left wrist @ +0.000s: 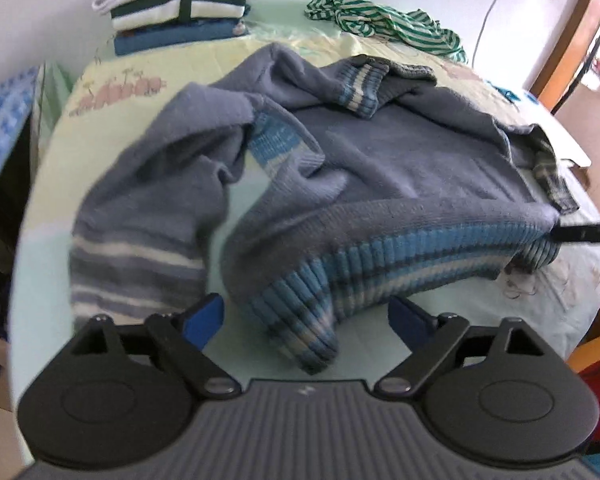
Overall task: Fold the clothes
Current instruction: 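Regrasp the sweater's ribbed hem with the left gripper while the right gripper grasps it, then pull the ribbed hem with both grippers to spread the sweater flat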
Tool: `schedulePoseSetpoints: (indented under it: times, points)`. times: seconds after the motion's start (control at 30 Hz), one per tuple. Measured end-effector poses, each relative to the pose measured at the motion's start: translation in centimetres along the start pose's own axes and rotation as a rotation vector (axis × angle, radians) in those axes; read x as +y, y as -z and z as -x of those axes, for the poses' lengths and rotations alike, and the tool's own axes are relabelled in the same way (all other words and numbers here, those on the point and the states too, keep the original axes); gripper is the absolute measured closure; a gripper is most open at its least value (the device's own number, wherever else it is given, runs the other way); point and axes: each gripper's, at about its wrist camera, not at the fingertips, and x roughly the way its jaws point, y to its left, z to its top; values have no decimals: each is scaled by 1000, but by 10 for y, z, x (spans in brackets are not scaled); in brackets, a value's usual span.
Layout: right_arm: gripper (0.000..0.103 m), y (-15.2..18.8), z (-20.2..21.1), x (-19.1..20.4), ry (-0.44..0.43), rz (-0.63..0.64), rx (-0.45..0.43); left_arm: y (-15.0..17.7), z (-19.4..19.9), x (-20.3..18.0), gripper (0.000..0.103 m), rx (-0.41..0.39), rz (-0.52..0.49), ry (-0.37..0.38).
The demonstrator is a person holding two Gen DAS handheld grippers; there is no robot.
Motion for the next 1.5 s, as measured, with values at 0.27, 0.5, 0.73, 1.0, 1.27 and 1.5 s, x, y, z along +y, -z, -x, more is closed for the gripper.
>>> schedulePoseSetpoints:
  times: [0.27,0.5,0.73,1.0,1.27,1.5]
  points:
    - [67,-2,-15,3,-30,-13,-25,-4,-15,-11,48,-1,22,23]
    - [90,-20,-6,-3,-106,-23,1,-11,0,-18,88,-6,30,100]
    - [90,-46,25,-29,-207,-15,118,-9,40,-23,89,-47,33,205]
    - [89,-40,13,-29,-81,145,197,9,35,-24,89,35,12,167]
    - [55,-20,4,-28,-17,130,235,28,21,-18,73,111,21,100]
    - [42,0,8,-29,-52,39,262,25,16,-10,39,100,80,119]
